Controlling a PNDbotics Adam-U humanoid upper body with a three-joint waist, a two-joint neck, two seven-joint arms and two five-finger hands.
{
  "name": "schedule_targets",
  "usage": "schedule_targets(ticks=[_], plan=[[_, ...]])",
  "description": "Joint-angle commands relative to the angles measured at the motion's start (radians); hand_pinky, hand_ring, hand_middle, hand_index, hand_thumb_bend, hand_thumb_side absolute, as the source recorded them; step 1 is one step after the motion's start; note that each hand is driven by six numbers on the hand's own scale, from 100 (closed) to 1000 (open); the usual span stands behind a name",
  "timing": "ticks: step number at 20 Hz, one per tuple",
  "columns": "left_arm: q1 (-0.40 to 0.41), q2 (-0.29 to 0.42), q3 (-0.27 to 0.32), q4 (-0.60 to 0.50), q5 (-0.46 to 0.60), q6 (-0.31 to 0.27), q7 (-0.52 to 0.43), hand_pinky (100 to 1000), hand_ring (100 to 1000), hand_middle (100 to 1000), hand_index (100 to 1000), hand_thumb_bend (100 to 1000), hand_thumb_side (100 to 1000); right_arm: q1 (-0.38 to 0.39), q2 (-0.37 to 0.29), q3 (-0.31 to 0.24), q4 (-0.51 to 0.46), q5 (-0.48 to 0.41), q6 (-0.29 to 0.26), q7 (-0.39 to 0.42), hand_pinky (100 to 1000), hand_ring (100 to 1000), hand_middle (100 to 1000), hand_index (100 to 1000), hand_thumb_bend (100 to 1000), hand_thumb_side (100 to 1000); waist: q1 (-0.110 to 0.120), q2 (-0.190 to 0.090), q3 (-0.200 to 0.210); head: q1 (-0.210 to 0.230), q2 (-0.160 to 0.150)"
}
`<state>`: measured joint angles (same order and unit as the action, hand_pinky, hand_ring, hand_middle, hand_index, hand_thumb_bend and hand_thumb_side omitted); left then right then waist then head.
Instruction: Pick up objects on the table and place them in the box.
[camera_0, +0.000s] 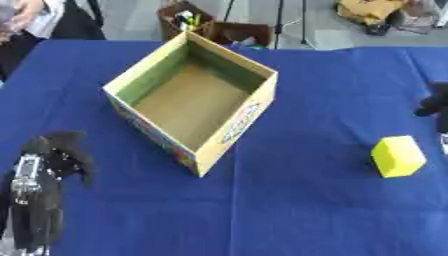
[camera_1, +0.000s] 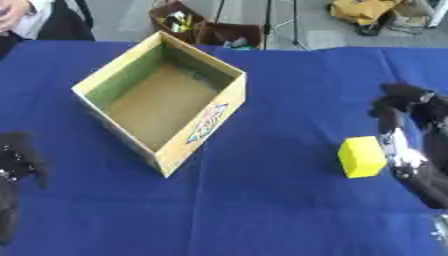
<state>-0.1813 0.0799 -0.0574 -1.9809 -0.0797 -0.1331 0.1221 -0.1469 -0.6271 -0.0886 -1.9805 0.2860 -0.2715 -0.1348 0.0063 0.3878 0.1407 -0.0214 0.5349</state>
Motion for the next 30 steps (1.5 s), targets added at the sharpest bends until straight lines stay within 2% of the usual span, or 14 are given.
schedule_targets(ticks=[1,7,12,14,19,20,25,30], plan=[[0.000,0.020,0.003,-0.019,-0.003,0.001,0.000,225,375,389,656,100,972,0.019,-0.113,-0.025,-0.020,0.098,-0.005,0.009,763,659,670,834,100,530,0.001,-0.023,-0.002,-0.006,0.001],[0.005,0.024,0.002,-0.019,-0.004,0.001,-0.001,224,375,389,656,100,971,0.071,-0.216,-0.039,-0.020,0.250,0.005,0.030,754,706,732,878,100,517,0.002,-0.025,-0.003,-0.003,0.002],[0.005,0.025,0.000,-0.019,-0.006,0.002,-0.003,224,375,389,656,100,972,0.091,-0.278,-0.032,-0.020,0.316,0.012,0.053,743,722,755,896,100,514,0.002,-0.023,-0.008,-0.007,0.000],[0.005,0.025,-0.001,-0.019,-0.006,0.002,-0.004,224,375,389,656,100,972,0.086,-0.302,-0.023,-0.020,0.335,0.018,0.074,744,732,768,906,100,528,0.002,-0.024,-0.004,-0.023,0.001],[0.007,0.025,-0.003,-0.019,-0.004,0.002,-0.007,224,375,389,656,100,971,0.055,-0.349,-0.005,-0.020,0.362,0.016,0.146,751,749,788,927,100,591,0.004,-0.026,0.004,-0.060,0.006],[0.007,0.025,-0.004,-0.019,-0.004,0.002,-0.007,223,375,389,656,100,970,0.050,-0.358,-0.002,-0.020,0.365,0.013,0.163,758,763,804,946,100,644,0.004,-0.027,0.005,-0.069,0.006],[0.009,0.026,-0.006,-0.019,-0.002,0.002,-0.010,223,375,390,656,100,970,0.013,-0.425,0.017,-0.020,0.374,-0.008,0.268,756,783,827,970,100,732,0.005,-0.028,0.009,-0.089,0.008],[0.010,0.027,-0.007,-0.019,-0.001,0.002,-0.012,223,376,390,656,100,971,-0.012,-0.470,0.033,-0.020,0.356,-0.017,0.340,761,797,849,989,100,728,0.003,-0.029,0.013,-0.091,0.006]])
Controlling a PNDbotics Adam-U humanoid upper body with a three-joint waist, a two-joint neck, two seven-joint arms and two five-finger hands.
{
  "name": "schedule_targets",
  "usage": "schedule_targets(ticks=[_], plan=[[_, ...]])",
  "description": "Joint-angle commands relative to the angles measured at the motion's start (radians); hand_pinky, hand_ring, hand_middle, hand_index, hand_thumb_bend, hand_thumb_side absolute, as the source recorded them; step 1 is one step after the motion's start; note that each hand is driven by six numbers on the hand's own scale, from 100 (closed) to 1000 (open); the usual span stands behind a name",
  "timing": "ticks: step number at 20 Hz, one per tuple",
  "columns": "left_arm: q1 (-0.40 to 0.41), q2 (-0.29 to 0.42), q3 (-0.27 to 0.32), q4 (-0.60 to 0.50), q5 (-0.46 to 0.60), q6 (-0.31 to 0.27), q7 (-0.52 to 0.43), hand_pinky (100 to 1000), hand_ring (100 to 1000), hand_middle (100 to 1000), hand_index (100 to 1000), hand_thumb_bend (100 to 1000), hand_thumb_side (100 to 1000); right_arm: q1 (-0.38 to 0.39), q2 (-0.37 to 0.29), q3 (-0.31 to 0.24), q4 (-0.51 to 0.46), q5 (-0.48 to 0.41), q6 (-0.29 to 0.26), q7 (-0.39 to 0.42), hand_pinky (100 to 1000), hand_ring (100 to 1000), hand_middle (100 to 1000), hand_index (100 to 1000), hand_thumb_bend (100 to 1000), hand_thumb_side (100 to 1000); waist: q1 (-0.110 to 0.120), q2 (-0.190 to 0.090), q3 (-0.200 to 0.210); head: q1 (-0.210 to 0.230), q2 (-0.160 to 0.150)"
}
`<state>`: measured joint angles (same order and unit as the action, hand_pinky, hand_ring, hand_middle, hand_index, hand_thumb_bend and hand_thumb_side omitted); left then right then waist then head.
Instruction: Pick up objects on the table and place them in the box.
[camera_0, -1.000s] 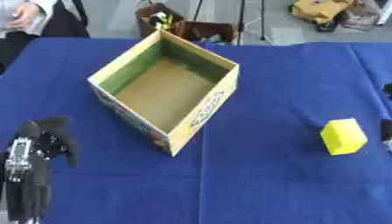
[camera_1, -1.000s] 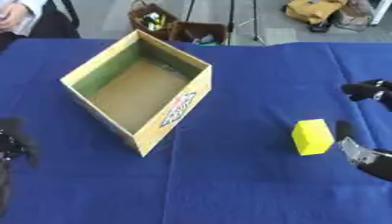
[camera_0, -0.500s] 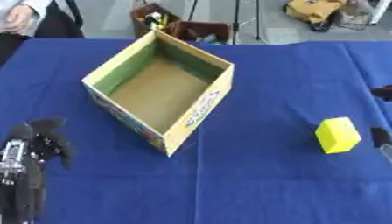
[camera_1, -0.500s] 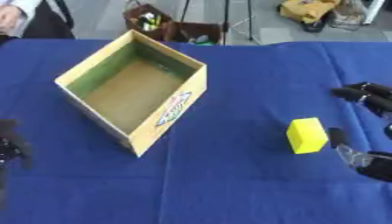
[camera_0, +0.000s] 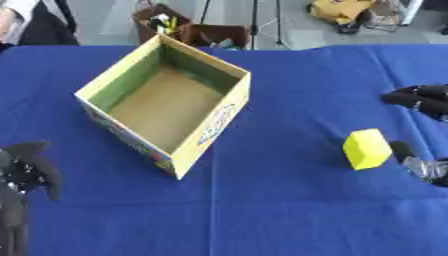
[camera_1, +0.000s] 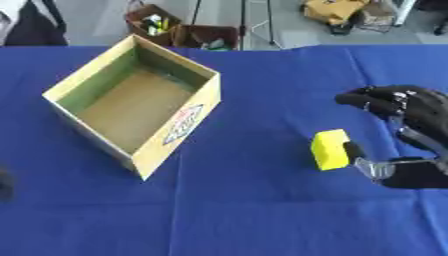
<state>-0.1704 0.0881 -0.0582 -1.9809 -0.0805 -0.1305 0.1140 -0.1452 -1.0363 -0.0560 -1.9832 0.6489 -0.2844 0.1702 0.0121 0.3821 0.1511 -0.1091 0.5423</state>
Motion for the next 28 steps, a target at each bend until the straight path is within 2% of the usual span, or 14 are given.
schedule_targets(ticks=[1,2,3,8,10,19,28], plan=[[-0.001,0.019,-0.007,-0.019,-0.001,0.000,-0.005,223,376,390,656,100,971,-0.021,-0.074,0.010,-0.017,-0.010,-0.005,0.061,763,800,852,994,126,715,-0.003,-0.023,0.004,-0.003,-0.002],[-0.001,0.019,-0.008,-0.019,0.000,0.000,-0.005,223,376,390,656,100,971,-0.027,-0.084,0.018,-0.017,-0.014,-0.006,0.090,767,806,856,1000,196,697,-0.003,-0.023,0.005,-0.003,-0.002],[-0.001,0.020,-0.008,-0.019,0.000,0.001,-0.006,223,376,390,656,100,971,-0.033,-0.091,0.024,-0.017,-0.019,-0.005,0.119,768,807,857,1000,209,693,-0.004,-0.023,0.006,-0.002,-0.003],[0.000,0.020,-0.008,-0.019,0.000,0.001,-0.007,223,376,390,656,100,971,-0.049,-0.099,0.024,-0.017,-0.045,-0.004,0.182,770,810,858,1000,209,693,-0.004,-0.024,0.006,0.000,-0.003],[0.000,0.021,-0.009,-0.019,-0.001,0.002,-0.009,223,376,391,656,100,972,-0.049,-0.110,0.032,-0.017,-0.045,0.001,0.199,793,828,878,1000,376,756,-0.006,-0.023,0.008,0.000,-0.004],[-0.001,0.022,-0.015,-0.019,-0.002,0.006,-0.018,222,376,391,656,100,974,-0.105,-0.157,0.076,-0.017,-0.004,0.070,0.309,774,836,894,1000,409,742,-0.010,-0.021,0.020,-0.009,-0.006],[-0.004,0.023,-0.019,-0.019,-0.001,0.006,-0.023,223,377,392,656,100,975,-0.140,-0.176,0.108,-0.017,-0.028,0.129,0.392,770,842,897,1000,428,742,-0.015,-0.015,0.035,-0.020,-0.011]])
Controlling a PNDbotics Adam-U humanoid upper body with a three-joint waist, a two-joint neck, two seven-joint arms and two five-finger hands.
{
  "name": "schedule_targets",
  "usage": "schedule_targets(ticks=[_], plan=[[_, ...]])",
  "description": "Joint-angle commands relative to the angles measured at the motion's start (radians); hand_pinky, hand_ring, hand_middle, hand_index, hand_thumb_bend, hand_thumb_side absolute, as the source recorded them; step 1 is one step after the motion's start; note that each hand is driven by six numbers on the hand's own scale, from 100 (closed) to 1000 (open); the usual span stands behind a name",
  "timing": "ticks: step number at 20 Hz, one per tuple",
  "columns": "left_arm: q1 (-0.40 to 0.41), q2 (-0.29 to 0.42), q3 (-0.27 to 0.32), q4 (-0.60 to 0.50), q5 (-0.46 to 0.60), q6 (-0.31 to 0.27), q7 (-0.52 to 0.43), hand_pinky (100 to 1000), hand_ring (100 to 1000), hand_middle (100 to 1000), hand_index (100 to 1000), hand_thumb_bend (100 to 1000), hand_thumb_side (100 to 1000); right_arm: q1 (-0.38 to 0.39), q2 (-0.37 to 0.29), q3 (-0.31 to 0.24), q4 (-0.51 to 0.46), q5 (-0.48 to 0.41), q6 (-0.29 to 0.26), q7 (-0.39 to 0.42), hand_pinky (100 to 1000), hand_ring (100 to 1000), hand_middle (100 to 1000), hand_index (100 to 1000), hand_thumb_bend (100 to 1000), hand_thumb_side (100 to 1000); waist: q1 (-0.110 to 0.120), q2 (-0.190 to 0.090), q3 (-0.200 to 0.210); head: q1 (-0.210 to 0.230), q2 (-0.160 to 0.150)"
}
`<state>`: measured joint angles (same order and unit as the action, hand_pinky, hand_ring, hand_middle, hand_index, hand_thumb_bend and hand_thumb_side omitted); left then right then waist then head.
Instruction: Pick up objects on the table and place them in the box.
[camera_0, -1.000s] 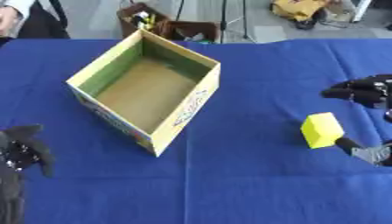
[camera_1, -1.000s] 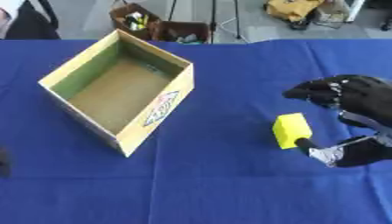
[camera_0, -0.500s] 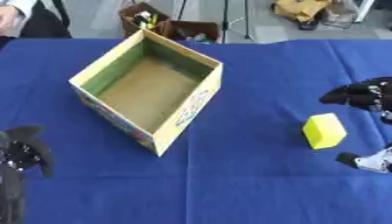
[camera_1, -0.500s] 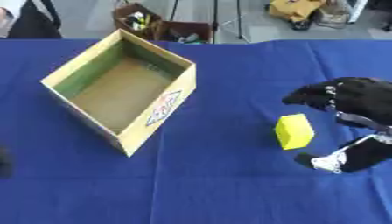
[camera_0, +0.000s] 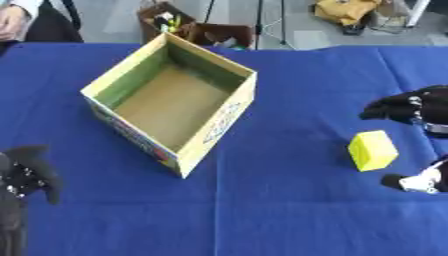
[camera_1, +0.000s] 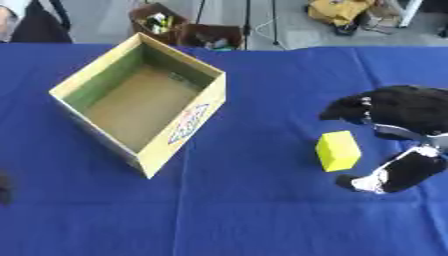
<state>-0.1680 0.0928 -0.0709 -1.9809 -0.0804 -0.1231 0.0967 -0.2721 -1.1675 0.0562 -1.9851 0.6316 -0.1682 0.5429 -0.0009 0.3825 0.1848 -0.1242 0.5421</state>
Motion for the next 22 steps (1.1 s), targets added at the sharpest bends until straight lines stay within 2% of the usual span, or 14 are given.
schedule_targets(ticks=[1,9,22], plan=[[-0.006,0.018,-0.006,-0.019,-0.001,-0.002,-0.007,223,377,392,656,100,975,-0.014,-0.046,-0.002,-0.015,-0.012,0.018,0.028,770,842,897,1000,428,742,-0.002,-0.015,0.002,-0.006,-0.011],[-0.009,0.017,-0.008,-0.019,-0.004,-0.002,-0.010,222,377,392,657,100,977,-0.024,-0.040,0.017,-0.001,-0.011,0.064,0.073,763,833,881,1000,360,722,-0.002,-0.005,0.011,-0.013,-0.022],[-0.008,0.013,-0.013,-0.019,-0.009,-0.003,-0.017,222,378,393,656,100,982,-0.085,-0.010,0.021,0.170,-0.008,0.085,0.059,763,833,874,1000,325,703,-0.001,0.010,0.016,-0.028,-0.041]])
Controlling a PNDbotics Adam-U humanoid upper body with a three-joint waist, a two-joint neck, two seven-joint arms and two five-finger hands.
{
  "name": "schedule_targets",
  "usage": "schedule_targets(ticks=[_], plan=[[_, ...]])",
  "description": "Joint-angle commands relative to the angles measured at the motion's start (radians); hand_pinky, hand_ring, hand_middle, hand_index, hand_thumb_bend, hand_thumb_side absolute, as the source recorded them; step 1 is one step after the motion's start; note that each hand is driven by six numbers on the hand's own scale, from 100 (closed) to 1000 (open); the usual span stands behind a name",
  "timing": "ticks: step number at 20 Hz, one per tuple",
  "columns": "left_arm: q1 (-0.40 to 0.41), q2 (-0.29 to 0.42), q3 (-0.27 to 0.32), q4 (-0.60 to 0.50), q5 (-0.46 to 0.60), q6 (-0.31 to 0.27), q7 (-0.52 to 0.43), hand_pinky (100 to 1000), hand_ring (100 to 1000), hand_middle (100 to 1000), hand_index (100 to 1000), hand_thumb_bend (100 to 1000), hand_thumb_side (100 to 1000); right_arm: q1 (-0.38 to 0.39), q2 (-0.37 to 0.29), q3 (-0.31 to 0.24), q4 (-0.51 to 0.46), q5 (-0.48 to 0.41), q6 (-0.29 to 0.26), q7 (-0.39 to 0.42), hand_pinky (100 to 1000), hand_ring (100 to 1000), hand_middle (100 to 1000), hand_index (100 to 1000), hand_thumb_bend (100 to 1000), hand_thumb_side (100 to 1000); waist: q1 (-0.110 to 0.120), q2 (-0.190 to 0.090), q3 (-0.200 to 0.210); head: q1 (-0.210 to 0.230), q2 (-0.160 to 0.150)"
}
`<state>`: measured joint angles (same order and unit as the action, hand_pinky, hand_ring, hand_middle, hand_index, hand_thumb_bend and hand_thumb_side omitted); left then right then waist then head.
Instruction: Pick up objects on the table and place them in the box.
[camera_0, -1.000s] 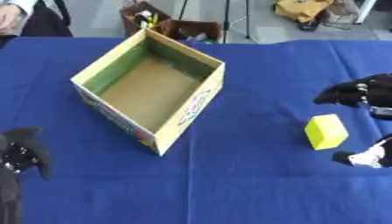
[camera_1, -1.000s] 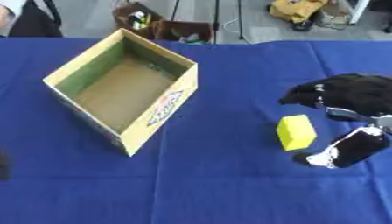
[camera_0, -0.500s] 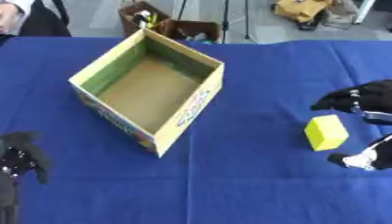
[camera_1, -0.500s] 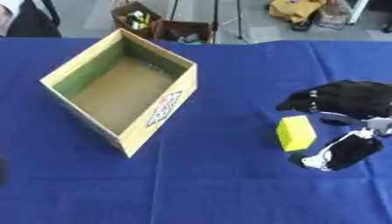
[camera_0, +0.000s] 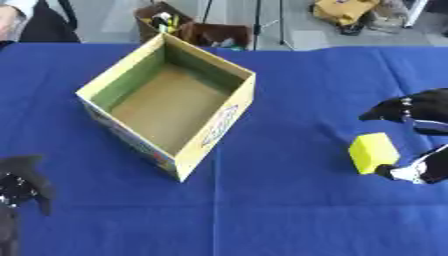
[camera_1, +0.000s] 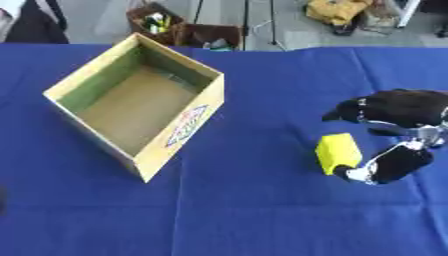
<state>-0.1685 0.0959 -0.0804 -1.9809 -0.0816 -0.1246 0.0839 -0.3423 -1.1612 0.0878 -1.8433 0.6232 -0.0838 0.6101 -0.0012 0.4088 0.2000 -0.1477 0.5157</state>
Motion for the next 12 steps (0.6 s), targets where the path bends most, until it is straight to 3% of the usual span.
schedule_targets(ticks=[1,12], plan=[[-0.007,0.010,-0.003,-0.019,-0.008,-0.002,-0.004,222,378,393,656,100,982,-0.017,-0.015,-0.011,0.039,0.001,0.000,-0.010,763,833,874,1000,325,703,0.000,-0.015,0.001,-0.005,-0.016],[-0.008,0.005,-0.002,-0.019,-0.017,-0.004,-0.005,222,379,393,656,100,984,-0.028,-0.001,0.002,0.079,0.002,-0.032,0.015,744,838,878,1000,349,711,0.003,0.005,0.004,-0.009,-0.018]])
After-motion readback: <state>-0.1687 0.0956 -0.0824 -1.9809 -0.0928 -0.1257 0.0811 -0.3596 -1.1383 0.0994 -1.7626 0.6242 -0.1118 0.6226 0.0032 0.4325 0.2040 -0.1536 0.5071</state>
